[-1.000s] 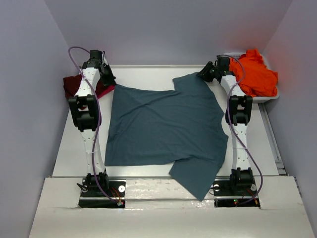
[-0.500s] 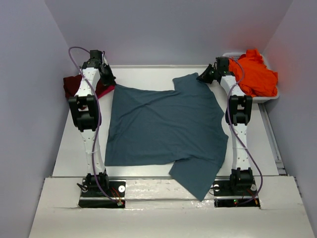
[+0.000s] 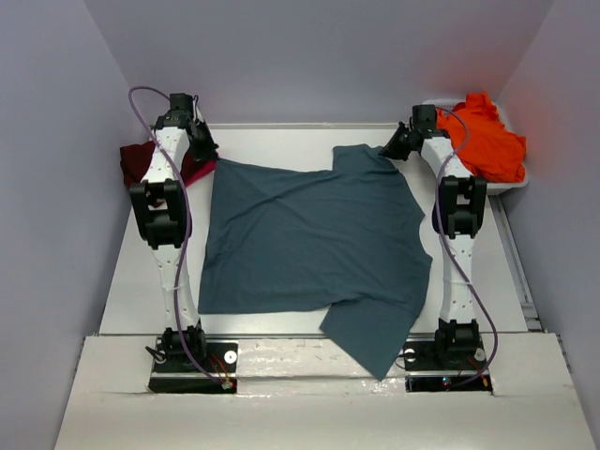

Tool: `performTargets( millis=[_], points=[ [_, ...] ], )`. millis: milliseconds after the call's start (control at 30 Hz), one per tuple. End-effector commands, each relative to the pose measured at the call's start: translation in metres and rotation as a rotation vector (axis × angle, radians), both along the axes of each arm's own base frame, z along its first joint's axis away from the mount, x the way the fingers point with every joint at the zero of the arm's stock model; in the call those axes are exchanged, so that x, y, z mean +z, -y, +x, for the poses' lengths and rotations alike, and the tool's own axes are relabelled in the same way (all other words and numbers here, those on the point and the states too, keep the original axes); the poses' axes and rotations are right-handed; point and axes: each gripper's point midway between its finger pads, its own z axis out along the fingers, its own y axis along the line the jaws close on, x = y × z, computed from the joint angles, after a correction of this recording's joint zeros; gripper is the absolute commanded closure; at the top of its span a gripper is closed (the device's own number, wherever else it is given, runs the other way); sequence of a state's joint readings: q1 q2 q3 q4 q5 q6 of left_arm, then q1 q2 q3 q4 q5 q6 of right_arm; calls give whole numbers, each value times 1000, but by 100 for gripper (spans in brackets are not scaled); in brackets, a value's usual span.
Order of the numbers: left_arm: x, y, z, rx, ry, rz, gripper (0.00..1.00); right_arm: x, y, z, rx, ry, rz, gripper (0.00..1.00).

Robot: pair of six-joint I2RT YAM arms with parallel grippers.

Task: Fold and stack the t-shirts
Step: Fold the tshirt

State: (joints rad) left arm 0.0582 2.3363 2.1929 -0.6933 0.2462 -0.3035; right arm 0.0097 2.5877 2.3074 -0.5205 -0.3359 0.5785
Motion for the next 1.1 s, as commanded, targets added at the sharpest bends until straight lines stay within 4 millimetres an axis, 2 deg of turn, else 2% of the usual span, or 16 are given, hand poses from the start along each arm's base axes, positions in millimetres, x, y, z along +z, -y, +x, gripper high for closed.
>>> performTargets(
  millis=[0, 200, 300, 500, 600, 667, 833, 1033, 1067],
  points=[
    [39, 1, 12, -3, 101, 25, 94, 67, 12, 3, -17, 98, -33, 93],
    [39, -5, 17, 10, 108, 56, 94, 84, 26, 4, -40, 117, -44, 93],
    [39, -6, 18, 14, 109, 63, 94, 91, 26, 2, -38, 126, -46, 93],
    [33, -10, 18, 28, 93, 78, 94, 117, 38, 1, -65, 164, -51, 93],
    [30, -11, 18, 32, 85, 83, 94, 129, 52, 1, -86, 176, -53, 93],
    [30, -12, 18, 33, 83, 87, 94, 135, 51, 1, -84, 184, -51, 93],
    [25, -13, 18, 37, 75, 92, 94, 152, 68, 1, -108, 210, -37, 93],
    [29, -15, 19, 48, 82, 99, 94, 159, 65, -2, -85, 215, -26, 93],
    [29, -21, 18, 59, 79, 100, 94, 161, 64, -3, -83, 218, -26, 93]
  ],
)
